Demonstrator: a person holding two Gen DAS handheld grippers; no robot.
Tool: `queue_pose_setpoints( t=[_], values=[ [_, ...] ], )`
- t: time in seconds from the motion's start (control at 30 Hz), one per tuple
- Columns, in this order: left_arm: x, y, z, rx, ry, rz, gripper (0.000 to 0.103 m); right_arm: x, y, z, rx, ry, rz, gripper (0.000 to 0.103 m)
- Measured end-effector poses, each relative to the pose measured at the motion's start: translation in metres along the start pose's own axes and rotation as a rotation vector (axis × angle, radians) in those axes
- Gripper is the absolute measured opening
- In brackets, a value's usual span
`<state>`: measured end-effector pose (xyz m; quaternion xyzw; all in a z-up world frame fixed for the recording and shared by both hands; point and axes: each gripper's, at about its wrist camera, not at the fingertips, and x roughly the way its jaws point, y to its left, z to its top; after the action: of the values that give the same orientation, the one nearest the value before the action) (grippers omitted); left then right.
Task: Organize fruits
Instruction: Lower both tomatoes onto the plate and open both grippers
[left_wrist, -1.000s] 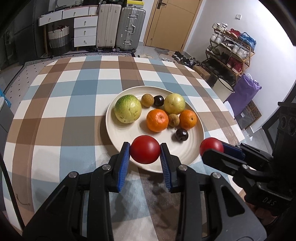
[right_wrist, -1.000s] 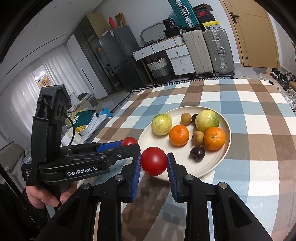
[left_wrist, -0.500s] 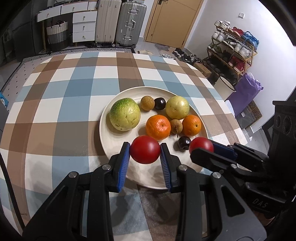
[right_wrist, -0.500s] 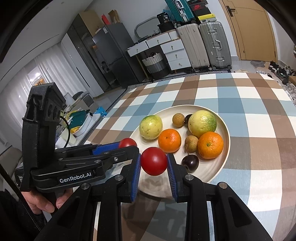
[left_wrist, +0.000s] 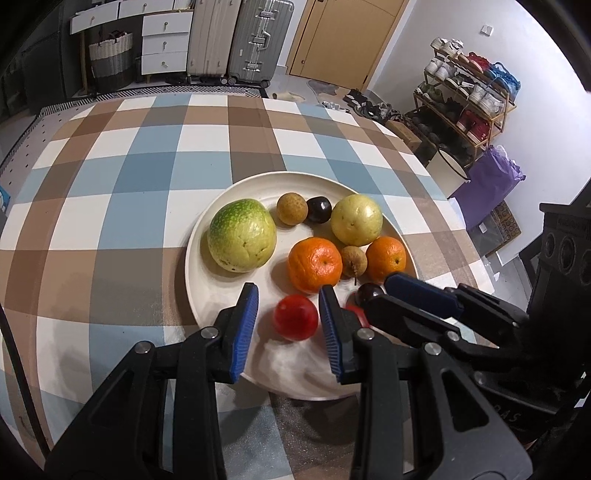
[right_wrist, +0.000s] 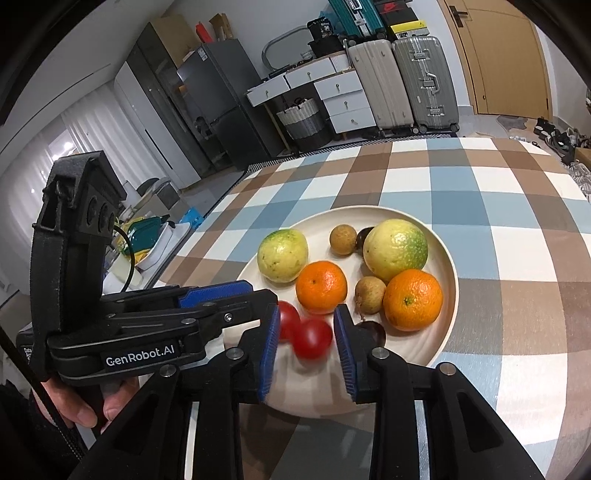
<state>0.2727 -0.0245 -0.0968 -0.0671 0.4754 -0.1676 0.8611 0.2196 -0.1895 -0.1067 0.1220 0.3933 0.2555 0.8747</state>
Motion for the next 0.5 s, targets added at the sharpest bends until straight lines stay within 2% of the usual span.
queue_pose_setpoints(
  t=[0.07, 0.1, 0.5],
  values=[
    [-0.002, 0.000, 0.000, 0.003, -0.006, 0.007, 0.031, -0.003, 0.000, 0.001, -0.004, -0.015, -0.007, 0.044],
    [-0.003, 0.000, 0.000, 0.003, -0.007, 0.008, 0.031, -0.004, 0.001, 0.000, -0.008, -0.021, -0.010, 0.045],
    [-0.021, 0.001, -0.010, 0.003, -0.042, 0.039, 0.031, -0.019, 0.002, 0.001, -0.005, -0.069, -0.026, 0.045]
  ],
)
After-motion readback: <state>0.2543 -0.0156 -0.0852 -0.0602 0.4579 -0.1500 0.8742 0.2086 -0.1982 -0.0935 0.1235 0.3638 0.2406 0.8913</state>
